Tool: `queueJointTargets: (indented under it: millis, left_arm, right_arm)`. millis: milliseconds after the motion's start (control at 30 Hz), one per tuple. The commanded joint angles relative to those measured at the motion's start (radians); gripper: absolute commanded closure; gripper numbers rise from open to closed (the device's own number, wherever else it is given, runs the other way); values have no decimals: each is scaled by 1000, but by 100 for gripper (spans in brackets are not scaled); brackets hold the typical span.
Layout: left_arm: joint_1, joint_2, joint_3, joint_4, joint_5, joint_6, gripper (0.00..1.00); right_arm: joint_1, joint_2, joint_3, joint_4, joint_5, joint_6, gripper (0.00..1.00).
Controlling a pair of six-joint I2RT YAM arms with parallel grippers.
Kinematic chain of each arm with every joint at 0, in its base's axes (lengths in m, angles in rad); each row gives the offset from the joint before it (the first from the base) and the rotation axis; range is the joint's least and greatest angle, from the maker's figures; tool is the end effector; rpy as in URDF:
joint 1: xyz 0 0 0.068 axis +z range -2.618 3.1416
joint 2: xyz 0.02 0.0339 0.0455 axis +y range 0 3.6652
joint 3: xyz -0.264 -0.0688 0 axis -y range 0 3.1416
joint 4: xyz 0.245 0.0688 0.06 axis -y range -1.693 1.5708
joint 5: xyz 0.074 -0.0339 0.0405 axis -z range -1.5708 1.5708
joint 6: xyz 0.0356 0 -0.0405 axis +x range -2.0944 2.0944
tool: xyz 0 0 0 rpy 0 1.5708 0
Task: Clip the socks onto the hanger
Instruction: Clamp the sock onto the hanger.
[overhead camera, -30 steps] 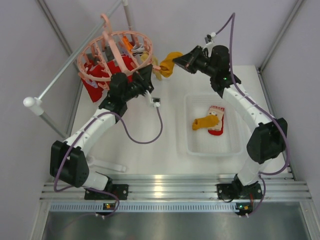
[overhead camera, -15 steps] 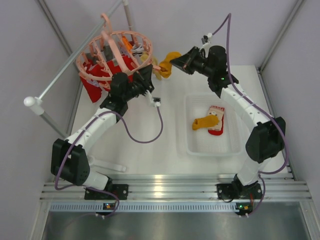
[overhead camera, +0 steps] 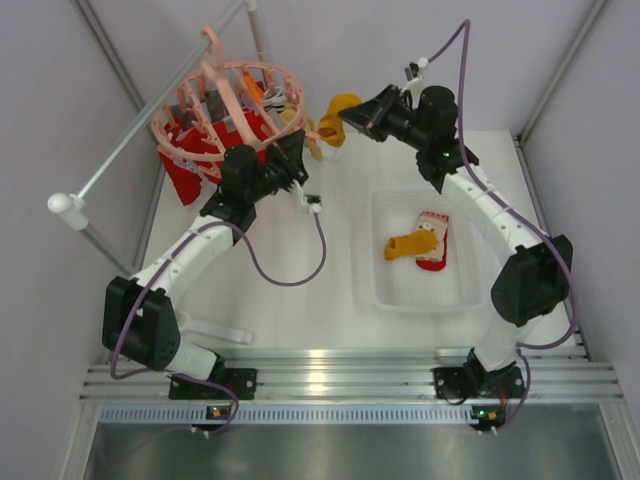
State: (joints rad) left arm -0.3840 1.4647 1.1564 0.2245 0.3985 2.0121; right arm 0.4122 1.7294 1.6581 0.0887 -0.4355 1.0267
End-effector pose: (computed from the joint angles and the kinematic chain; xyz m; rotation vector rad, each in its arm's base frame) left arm 0.3195 -0.1440 0.3499 1.6979 0.3251 0.9007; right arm 0.3757 0.1807 0.4184 0.1504 1.7486 1.4331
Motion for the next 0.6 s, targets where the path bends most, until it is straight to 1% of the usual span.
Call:
queueJointTargets:
  millis: [0,267,567]
  left_arm:
    - [7,14,26,-16,11,83,100]
    - [5,16,32,-11,0,74,100]
    - [5,14,32,-16,3,80,100]
  right_arm:
    - [19,-24,51,49,3,24,100]
    - [54,-39,-14,31,-5,7,100]
    - [66,-28,23,49,-5,36,100]
